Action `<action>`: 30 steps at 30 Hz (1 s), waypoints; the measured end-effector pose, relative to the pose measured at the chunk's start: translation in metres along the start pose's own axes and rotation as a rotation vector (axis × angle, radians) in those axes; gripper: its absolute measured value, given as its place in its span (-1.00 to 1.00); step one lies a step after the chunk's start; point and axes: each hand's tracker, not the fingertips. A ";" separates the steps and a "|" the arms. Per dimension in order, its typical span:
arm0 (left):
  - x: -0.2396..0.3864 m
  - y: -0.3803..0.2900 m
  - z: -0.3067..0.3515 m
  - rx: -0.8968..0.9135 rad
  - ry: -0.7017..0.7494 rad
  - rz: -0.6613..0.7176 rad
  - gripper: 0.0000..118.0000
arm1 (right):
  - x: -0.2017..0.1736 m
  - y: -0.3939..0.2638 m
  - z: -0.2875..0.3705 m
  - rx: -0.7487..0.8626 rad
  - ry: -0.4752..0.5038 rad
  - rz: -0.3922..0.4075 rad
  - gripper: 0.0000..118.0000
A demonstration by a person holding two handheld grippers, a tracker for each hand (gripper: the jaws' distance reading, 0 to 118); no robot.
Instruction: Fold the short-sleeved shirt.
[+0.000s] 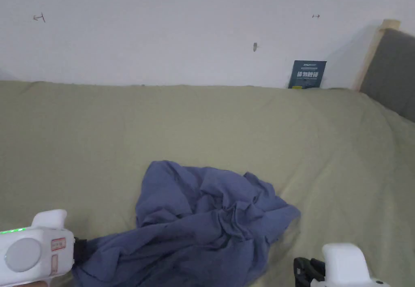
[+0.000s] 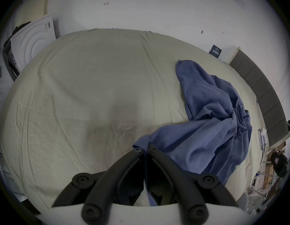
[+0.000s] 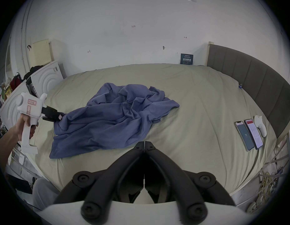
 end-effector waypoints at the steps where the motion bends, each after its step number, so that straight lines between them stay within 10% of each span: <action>1: -0.001 -0.001 -0.001 -0.013 -0.004 0.005 -1.00 | 0.005 0.011 -0.011 0.001 -0.021 0.024 -1.00; 7: -0.004 -0.002 -0.005 -0.037 -0.028 0.006 -1.00 | 0.040 0.104 -0.125 -0.055 -0.057 0.095 -0.86; 8: -0.004 -0.003 -0.005 -0.039 -0.033 0.003 -1.00 | 0.044 0.120 -0.148 -0.068 -0.054 0.100 -0.36; 9: -0.004 -0.003 -0.005 -0.037 -0.031 -0.001 -1.00 | 0.048 0.133 -0.170 -0.119 -0.051 0.106 0.68; 10: -0.005 -0.003 -0.006 -0.034 -0.033 -0.005 -1.00 | 0.053 0.147 -0.198 -0.195 -0.020 0.089 1.00; 17: -0.009 -0.002 -0.008 -0.025 -0.048 -0.013 -1.00 | 0.053 0.163 -0.289 -0.337 -0.095 0.144 0.88; 21: -0.006 -0.001 -0.015 -0.045 -0.043 -0.031 -1.00 | 0.045 0.140 -0.307 -0.405 -0.091 0.198 0.07; 23: -0.005 -0.002 -0.017 -0.051 -0.041 -0.037 -1.00 | 0.036 0.145 -0.299 -0.385 -0.088 0.159 -0.99; 26: -0.007 0.002 -0.015 -0.063 -0.040 -0.027 -1.00 | 0.022 0.150 -0.280 -0.344 -0.105 0.260 -0.99; 30: -0.014 0.010 0.009 -0.039 -0.042 0.010 -1.00 | 0.034 0.171 -0.218 -0.266 -0.019 0.206 -0.99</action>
